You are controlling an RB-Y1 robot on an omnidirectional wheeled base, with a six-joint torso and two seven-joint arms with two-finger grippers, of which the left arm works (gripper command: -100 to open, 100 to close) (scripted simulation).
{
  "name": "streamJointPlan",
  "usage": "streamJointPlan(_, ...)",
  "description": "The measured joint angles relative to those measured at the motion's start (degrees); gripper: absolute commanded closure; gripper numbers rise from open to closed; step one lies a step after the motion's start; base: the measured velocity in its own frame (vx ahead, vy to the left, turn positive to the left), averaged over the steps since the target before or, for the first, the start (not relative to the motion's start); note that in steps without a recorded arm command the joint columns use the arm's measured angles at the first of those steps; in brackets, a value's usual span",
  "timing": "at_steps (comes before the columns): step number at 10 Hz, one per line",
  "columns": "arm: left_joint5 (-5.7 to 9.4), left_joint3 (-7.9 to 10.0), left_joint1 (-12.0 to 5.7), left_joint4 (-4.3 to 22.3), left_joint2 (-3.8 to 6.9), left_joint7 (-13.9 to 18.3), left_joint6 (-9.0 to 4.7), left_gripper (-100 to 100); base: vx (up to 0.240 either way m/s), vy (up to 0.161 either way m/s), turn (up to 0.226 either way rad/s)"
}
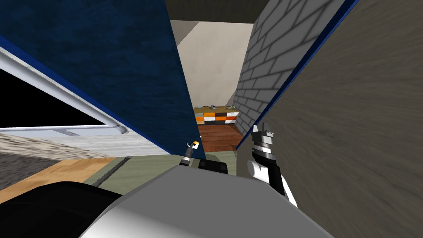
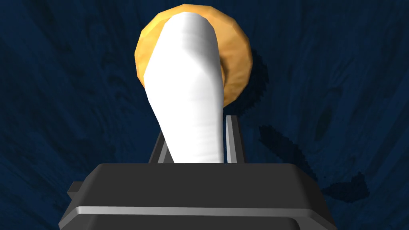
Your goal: Pull the door open
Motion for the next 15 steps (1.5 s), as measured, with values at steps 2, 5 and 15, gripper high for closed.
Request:
streamJointPlan(2,-0.83,0.03,-0.22,0.1,0.61,0.1,0.53,100,-0.193,0.032,-0.041)
streamJointPlan(5,-1.79,0.05,-1.17,1.2,1.69,0.4,1.43,100,-0.160,0.023,-0.027)
streamJointPlan(15,-4.89,-0.10,-2.27,3.4,5.10,1.3,3.80,100,-0.113,0.016,-0.004)
